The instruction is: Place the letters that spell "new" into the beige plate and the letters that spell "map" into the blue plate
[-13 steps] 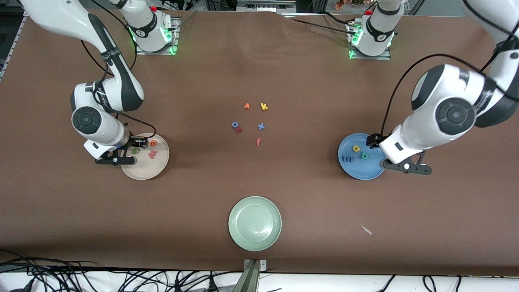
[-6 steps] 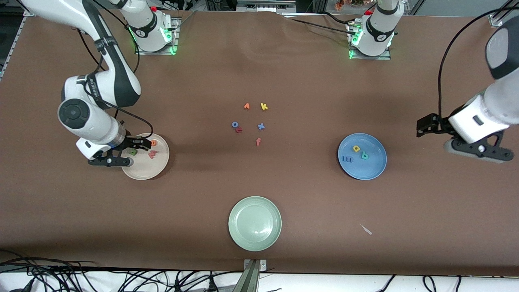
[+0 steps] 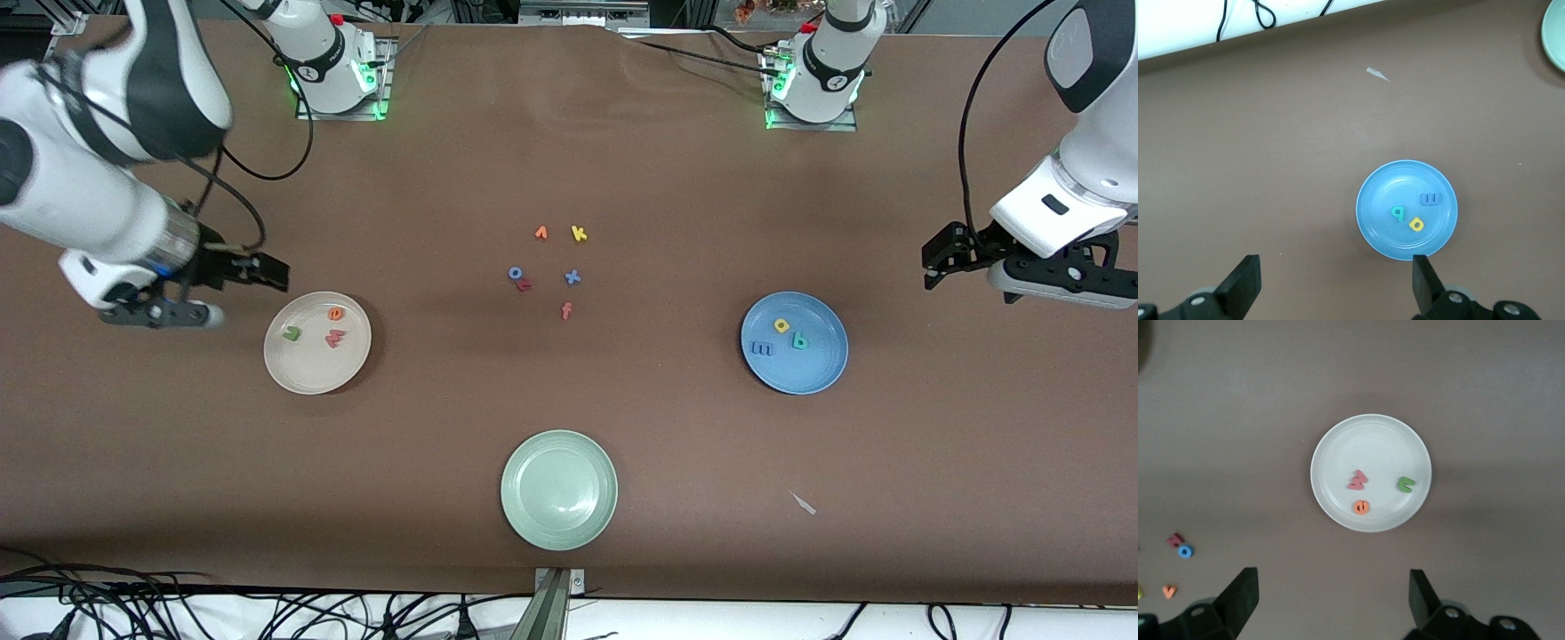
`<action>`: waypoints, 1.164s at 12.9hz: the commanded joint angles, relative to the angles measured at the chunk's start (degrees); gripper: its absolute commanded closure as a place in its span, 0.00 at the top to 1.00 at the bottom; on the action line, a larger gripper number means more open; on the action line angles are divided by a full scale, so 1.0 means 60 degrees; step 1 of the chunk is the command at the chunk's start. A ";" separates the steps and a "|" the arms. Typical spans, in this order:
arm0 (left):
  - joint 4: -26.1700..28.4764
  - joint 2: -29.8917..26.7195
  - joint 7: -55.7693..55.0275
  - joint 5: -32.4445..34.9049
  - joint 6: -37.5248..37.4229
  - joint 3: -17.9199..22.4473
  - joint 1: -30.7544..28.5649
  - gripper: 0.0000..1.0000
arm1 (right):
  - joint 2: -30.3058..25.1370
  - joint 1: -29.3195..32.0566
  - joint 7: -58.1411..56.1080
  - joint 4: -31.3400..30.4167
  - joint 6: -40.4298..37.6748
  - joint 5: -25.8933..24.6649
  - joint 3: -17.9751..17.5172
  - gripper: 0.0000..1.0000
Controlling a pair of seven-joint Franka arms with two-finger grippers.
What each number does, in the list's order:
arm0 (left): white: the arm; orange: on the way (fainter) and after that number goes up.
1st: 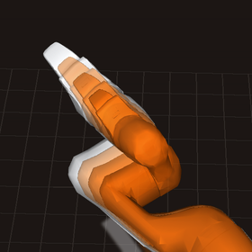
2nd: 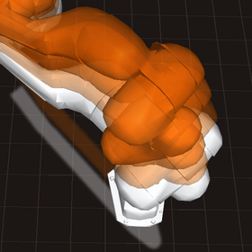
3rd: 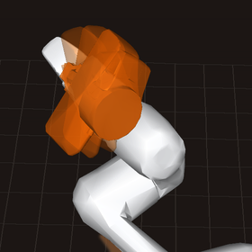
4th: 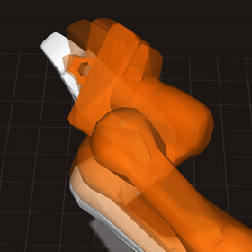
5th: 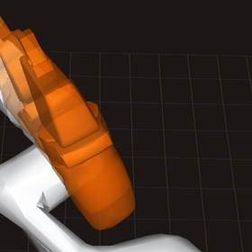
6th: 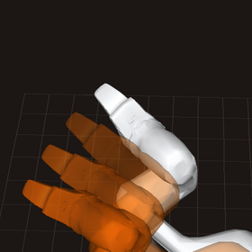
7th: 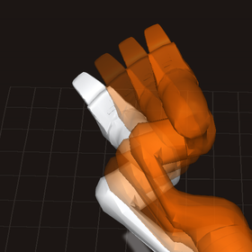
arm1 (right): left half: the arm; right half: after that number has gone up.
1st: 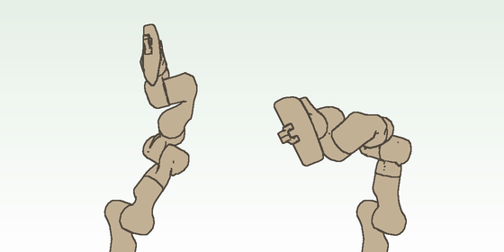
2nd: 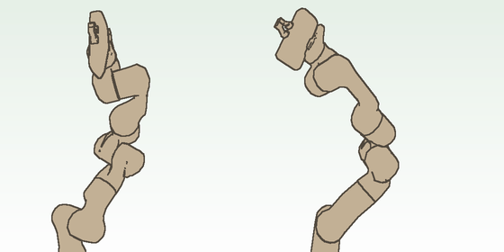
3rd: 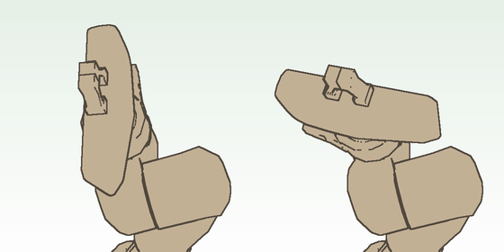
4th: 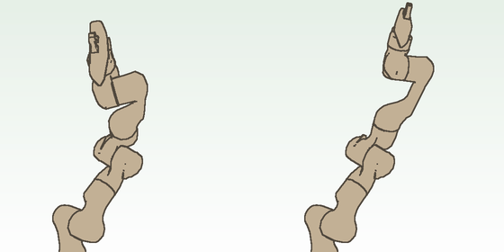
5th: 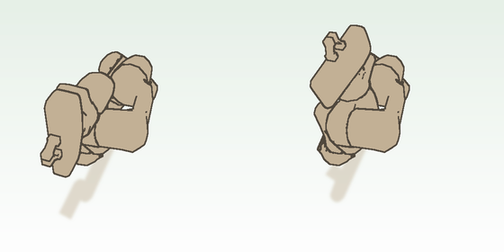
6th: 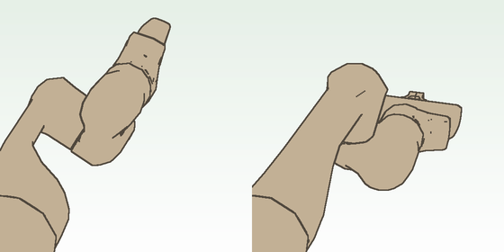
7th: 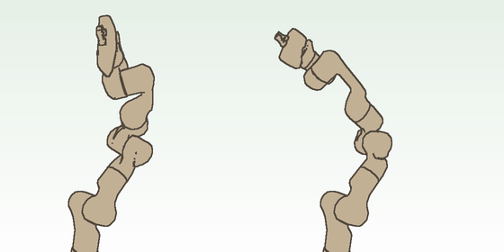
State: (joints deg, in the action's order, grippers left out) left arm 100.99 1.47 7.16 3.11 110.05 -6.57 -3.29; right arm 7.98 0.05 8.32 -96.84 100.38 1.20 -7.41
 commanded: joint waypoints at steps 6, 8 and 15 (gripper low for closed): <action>0.0233 -0.0304 0.0096 -0.0240 -0.0103 0.0743 0.0811 1.00 | -0.0276 0.0007 -0.1255 0.1373 -0.1817 0.0313 0.0972 1.00; -0.0087 -0.0086 0.0023 -0.0240 -0.0627 0.0684 0.0811 1.00 | -0.0174 0.0007 -0.1401 0.1462 -0.1817 0.0182 0.0928 1.00; -0.0411 -0.0011 -0.0284 -0.0225 -0.1231 0.0684 0.0782 1.00 | -0.0027 -0.0037 -0.1768 0.1652 -0.1803 -0.0008 0.0913 1.00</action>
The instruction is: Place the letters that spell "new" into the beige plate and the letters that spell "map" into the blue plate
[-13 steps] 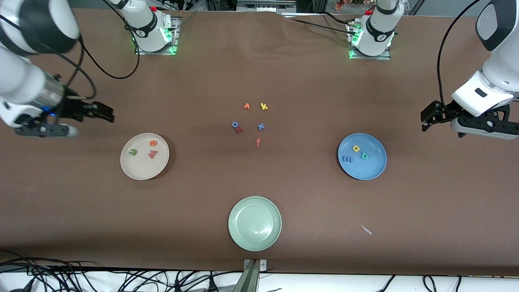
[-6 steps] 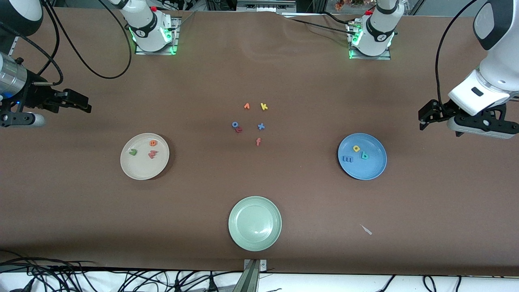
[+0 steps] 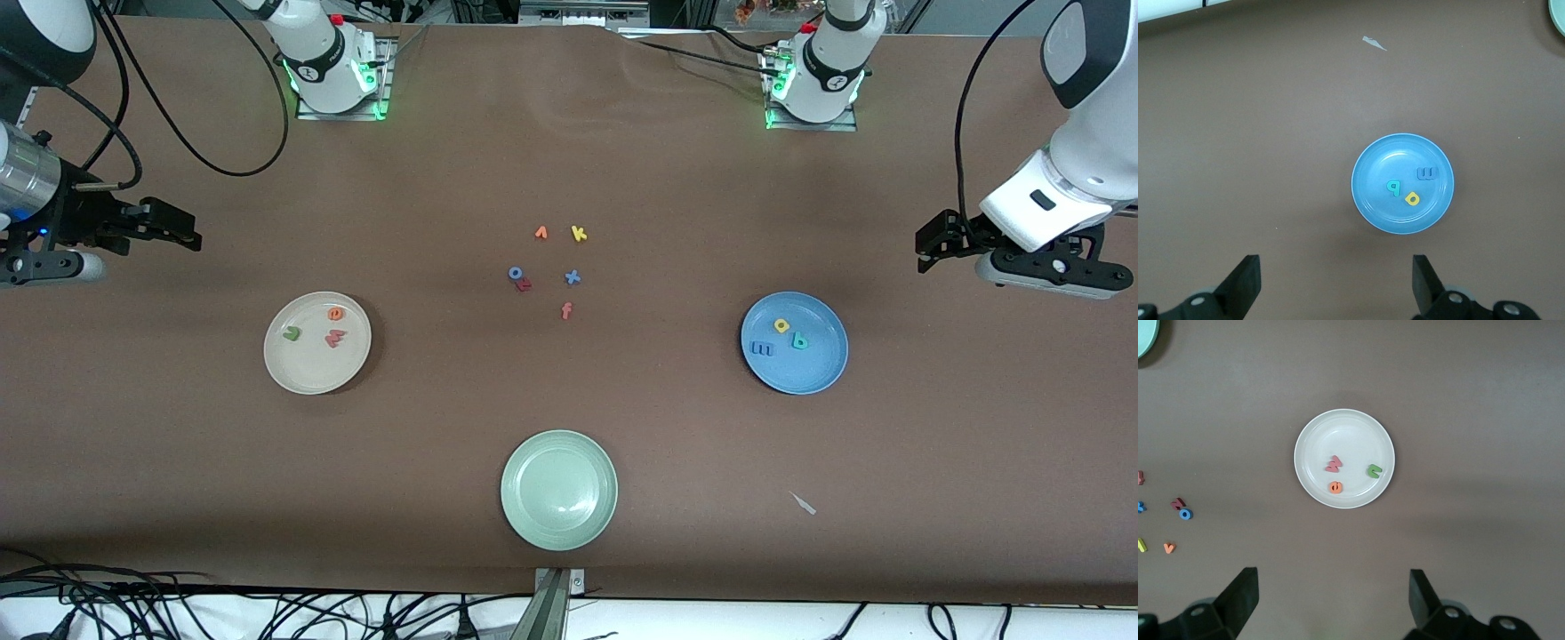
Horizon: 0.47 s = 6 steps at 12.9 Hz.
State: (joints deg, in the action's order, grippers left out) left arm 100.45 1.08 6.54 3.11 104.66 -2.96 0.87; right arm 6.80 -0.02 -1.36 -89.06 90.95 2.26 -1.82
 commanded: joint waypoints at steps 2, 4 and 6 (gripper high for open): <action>-0.0422 0.0054 -0.0138 -0.0225 -0.0626 0.0098 0.0061 1.00 | 0.0170 -0.0012 -0.0183 0.0357 -0.0232 -0.0421 -0.0033 1.00; -0.0481 0.0054 -0.0210 -0.0240 -0.0627 0.0098 0.0060 1.00 | 0.0170 0.0017 -0.0198 0.0357 -0.0261 -0.0450 -0.0019 1.00; -0.0467 0.0054 -0.0240 -0.0240 -0.0642 0.0084 0.0075 1.00 | 0.0169 0.0017 -0.0154 0.0357 -0.0261 -0.0450 -0.0019 1.00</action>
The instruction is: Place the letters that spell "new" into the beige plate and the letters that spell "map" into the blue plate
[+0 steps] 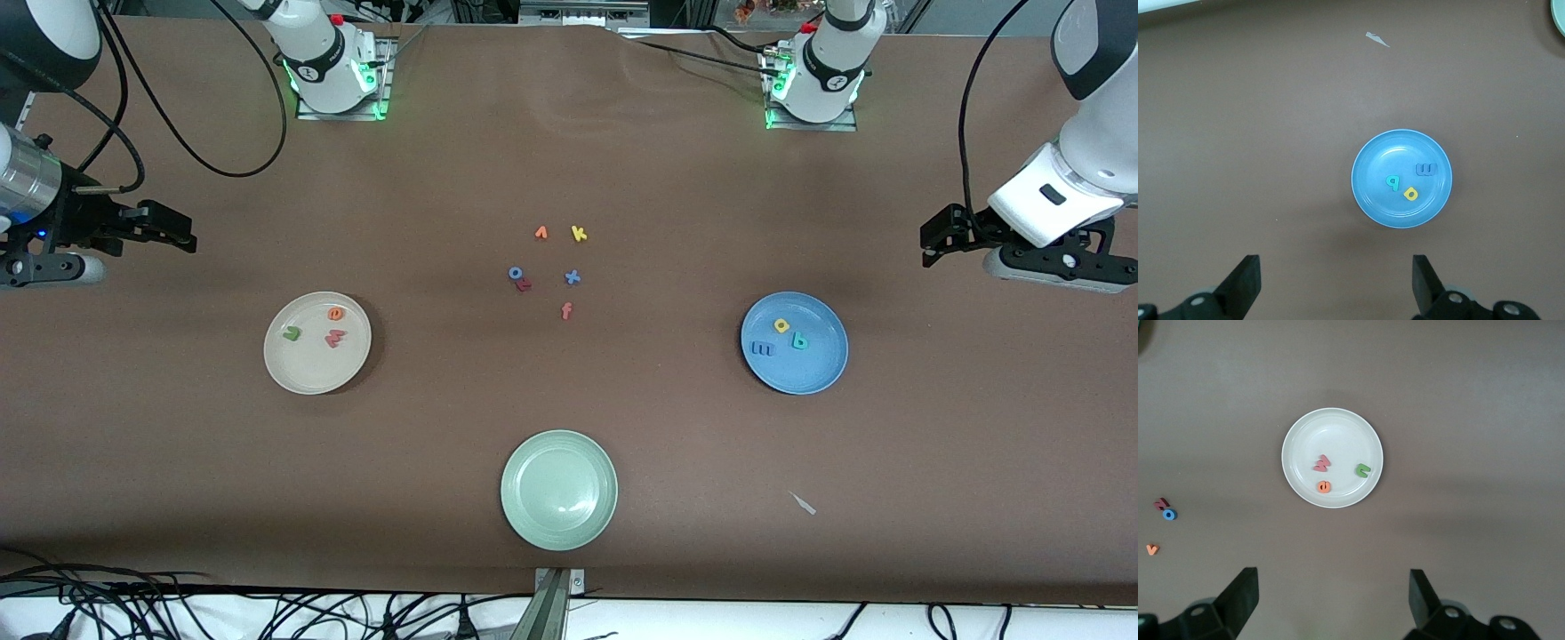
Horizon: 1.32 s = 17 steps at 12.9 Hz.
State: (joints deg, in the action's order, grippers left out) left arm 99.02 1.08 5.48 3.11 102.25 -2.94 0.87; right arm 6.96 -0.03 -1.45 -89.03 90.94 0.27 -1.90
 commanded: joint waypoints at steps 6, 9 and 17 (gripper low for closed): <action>-0.0228 0.0068 -0.0063 -0.0240 -0.0240 0.0080 0.0119 1.00 | 0.0304 -0.0010 -0.0081 0.0586 0.0020 -0.0207 -0.0006 1.00; -0.0228 0.0083 -0.0049 -0.0240 -0.0240 0.0080 0.0119 1.00 | 0.0304 -0.0010 -0.0052 0.0586 0.0020 -0.0177 -0.0021 1.00; -0.0243 0.0142 -0.0049 -0.0254 -0.0225 0.0080 0.0119 1.00 | 0.0348 -0.0010 -0.0037 0.0601 0.0049 -0.0177 -0.0021 1.00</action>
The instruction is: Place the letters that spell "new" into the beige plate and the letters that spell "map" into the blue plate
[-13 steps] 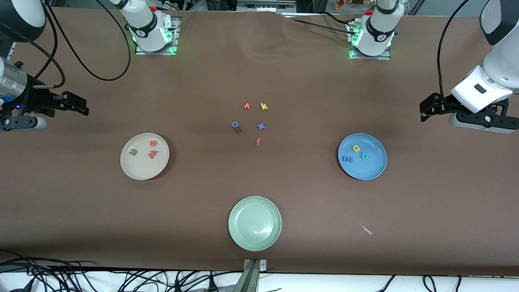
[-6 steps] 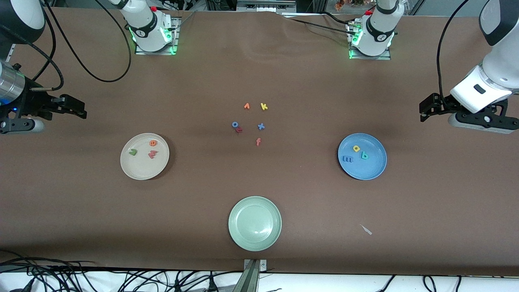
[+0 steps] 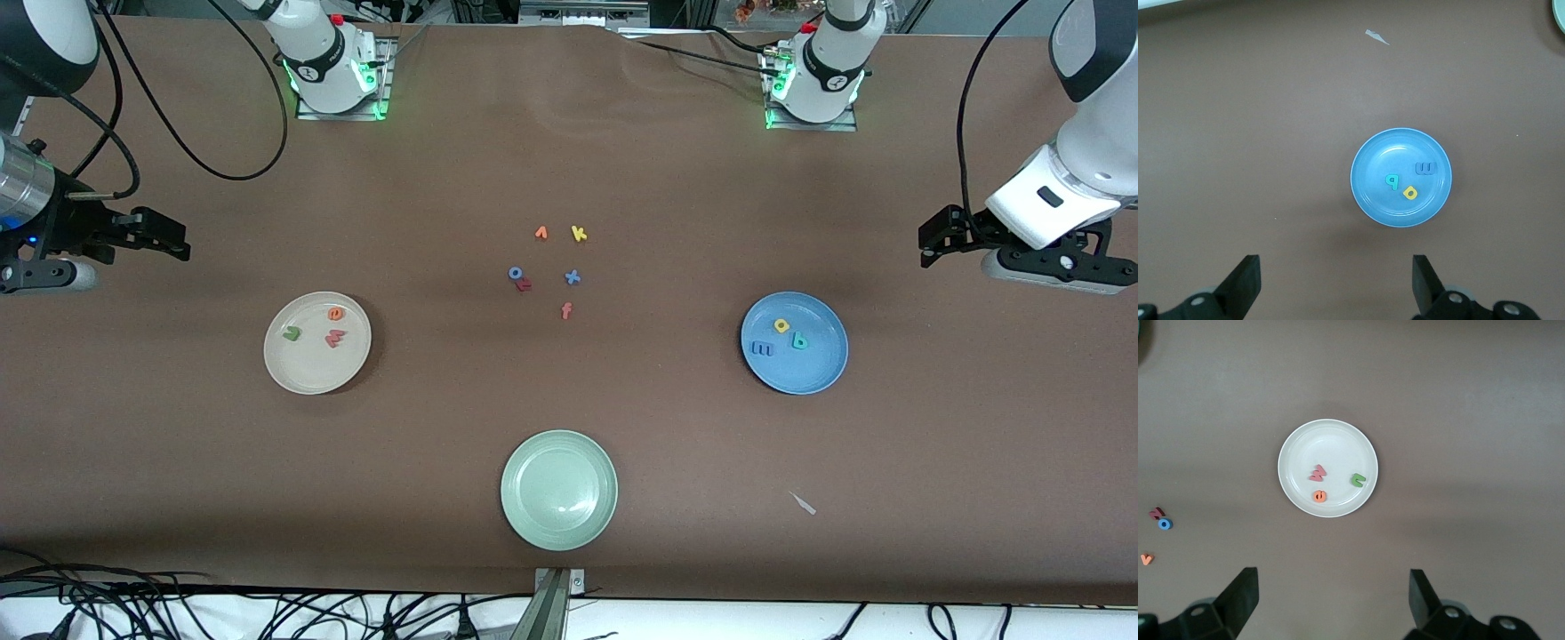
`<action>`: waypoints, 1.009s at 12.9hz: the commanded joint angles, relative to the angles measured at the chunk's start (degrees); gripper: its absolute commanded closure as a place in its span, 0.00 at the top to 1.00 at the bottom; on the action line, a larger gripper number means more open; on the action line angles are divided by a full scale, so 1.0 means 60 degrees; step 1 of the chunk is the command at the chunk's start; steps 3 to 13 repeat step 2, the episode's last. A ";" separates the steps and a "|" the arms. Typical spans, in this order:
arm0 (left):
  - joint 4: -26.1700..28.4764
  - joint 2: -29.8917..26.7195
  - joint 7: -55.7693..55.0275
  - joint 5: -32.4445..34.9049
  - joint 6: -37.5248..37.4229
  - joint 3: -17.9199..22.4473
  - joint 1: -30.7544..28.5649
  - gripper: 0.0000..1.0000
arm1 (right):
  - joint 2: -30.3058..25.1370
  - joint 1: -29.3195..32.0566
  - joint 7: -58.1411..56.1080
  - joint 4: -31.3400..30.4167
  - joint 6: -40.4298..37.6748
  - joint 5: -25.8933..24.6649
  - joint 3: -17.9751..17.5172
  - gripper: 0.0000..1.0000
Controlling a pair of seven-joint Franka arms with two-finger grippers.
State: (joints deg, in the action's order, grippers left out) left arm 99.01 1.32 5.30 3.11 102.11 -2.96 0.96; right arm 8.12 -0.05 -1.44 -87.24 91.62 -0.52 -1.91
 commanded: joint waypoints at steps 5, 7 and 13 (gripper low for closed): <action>-0.0241 0.0102 -0.0019 -0.0240 -0.0202 0.0083 0.0118 1.00 | 0.0155 -0.0006 -0.0052 0.0302 -0.0066 -0.0046 -0.0018 1.00; -0.0241 0.0102 -0.0019 -0.0240 -0.0202 0.0083 0.0118 1.00 | 0.0155 -0.0006 -0.0052 0.0302 -0.0066 -0.0046 -0.0018 1.00; -0.0241 0.0102 -0.0019 -0.0240 -0.0202 0.0083 0.0118 1.00 | 0.0155 -0.0006 -0.0052 0.0302 -0.0066 -0.0046 -0.0018 1.00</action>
